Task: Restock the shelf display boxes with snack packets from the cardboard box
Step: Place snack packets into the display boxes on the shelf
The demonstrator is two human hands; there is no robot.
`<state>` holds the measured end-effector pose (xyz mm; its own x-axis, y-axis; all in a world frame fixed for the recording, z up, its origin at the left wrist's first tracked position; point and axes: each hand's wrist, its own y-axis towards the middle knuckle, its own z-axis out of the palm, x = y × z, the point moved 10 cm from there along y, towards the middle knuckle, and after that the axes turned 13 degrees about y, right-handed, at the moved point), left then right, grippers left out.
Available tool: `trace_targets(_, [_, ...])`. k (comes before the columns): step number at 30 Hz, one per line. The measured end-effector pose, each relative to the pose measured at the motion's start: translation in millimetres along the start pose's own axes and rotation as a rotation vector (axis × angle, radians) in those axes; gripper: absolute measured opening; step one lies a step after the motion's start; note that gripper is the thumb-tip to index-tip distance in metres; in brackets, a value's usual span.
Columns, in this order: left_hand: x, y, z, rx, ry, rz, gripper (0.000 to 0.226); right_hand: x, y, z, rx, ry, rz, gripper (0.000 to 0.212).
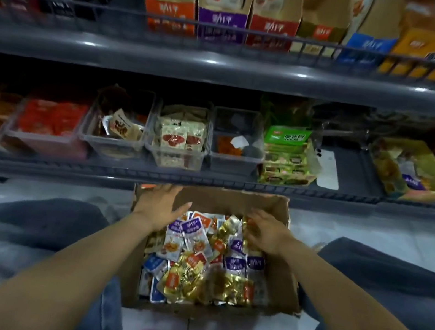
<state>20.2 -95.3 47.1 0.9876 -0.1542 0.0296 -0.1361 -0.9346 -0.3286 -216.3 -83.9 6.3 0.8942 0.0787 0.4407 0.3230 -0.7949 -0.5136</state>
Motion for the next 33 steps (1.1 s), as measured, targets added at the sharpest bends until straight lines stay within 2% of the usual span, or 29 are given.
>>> trace_targets(5, [-2.6, 15.6, 59.5, 0.164, 0.027, -0.02, 0.065, -23.0, 27.1, 44.6, 0.081, 0.1, 0.032, 0.066])
trace_targets(14, [-8.8, 43.1, 137.0, 0.274, -0.061, 0.006, 0.064, -33.7, 69.6, 116.9, 0.204, 0.279, 0.083, 0.062])
trace_targets(18, [-4.6, 44.5, 173.5, 0.376, -0.126, -0.005, 0.066, -27.4, 83.4, 138.2, 0.185, 0.487, 0.148, 0.056])
trace_targets(25, [3.6, 36.8, 218.6, 0.575, -0.484, -0.196, 0.079, -5.9, 108.8, 164.8, 0.194, 0.816, 0.286, 0.033])
trace_targets(26, [4.2, 36.4, 225.0, 0.59, -0.566, -0.242, 0.083, -2.3, 111.6, 169.0, 0.19, 0.851, 0.303, 0.035])
trace_targets(29, [0.6, 36.7, 234.0, 0.641, -0.723, -0.358, 0.086, -11.0, 125.4, 199.0, 0.162, 0.955, 0.367, 0.064])
trace_targets(31, [-8.2, 39.0, 228.6, 0.64, -0.788, -0.382, 0.07, 0.6, 124.4, 192.4, 0.114, 1.053, 0.388, 0.054])
trace_targets(33, [-20.8, 41.0, 229.1, 0.661, -0.839, -0.355, 0.06, 0.3, 122.5, 191.2, 0.058, 1.147, 0.456, 0.027])
